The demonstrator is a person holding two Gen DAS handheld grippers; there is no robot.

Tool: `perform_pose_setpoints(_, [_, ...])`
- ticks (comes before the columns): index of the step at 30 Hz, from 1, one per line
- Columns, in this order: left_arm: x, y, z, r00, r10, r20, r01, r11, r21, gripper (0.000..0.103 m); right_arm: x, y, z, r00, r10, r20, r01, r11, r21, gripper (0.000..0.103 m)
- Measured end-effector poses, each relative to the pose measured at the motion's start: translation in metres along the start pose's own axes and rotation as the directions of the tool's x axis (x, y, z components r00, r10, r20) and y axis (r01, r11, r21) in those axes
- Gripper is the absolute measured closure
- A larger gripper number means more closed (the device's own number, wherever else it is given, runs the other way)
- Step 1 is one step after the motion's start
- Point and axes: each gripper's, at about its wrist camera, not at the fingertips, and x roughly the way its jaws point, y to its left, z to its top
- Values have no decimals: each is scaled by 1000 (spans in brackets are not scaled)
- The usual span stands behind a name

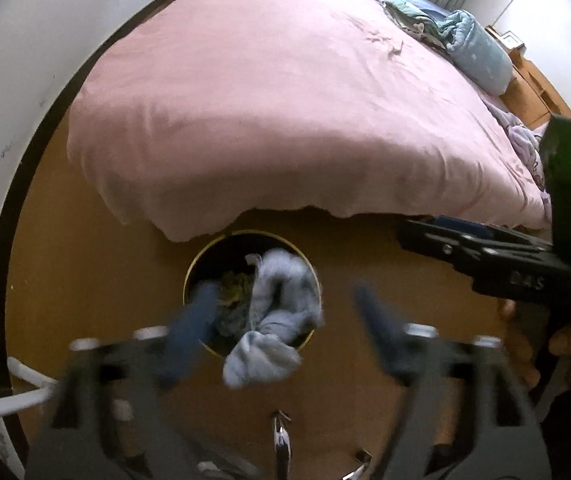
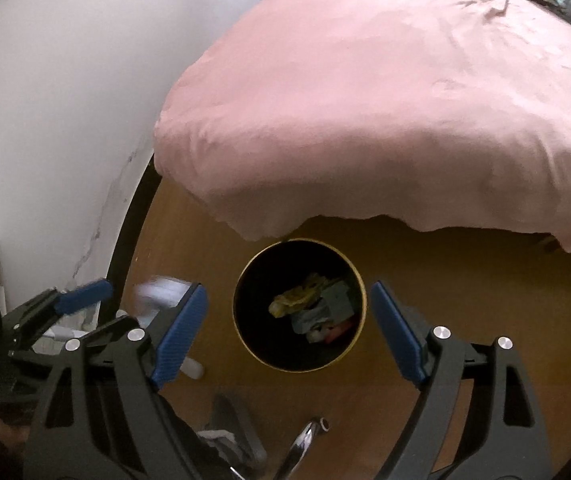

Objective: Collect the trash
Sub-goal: 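Swing both tools back to the desk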

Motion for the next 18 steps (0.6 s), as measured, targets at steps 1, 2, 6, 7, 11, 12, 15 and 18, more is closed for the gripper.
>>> perform_pose_setpoints(1, [-3,-3,1,1000,1,3,-1,1000,7,19,-6,1,0,1000,3,9,-3,1000,1,18])
perform_pose_setpoints(2, [-7,-4,1,1000,-1,6,1,1000,9,18,-9,2,-1,1000,5,16,-5,1000,0,18])
perform_pose_setpoints(6, [-32,-2,-7,999,23,34,-24,1000,13,13,-26,17,-2,999,15,42,-14,1000,-25,17])
perform_pose_setpoints(7, [-42,1,-11,998,40,45,-41,999,13,12,-30,24,-3,999,21,48,-19,999,-36,17])
perform_pose_setpoints(11, [-96,19,-28,983,137,120,-136,991,-21,7,-40,65,-6,996,52,69,-46,995,-88,15])
perform_pose_setpoints(12, [-118,28,-37,976,169,141,-164,986,-42,7,-42,77,-6,995,68,68,-61,993,-103,15])
perform_pose_setpoints(15, [-173,55,-60,952,235,194,-219,970,-103,7,-50,137,-11,988,136,67,-121,973,-197,15])
perform_pose_setpoints(18, [-242,93,-97,898,363,249,-314,924,-216,7,-57,201,-20,979,197,53,-171,934,-314,13])
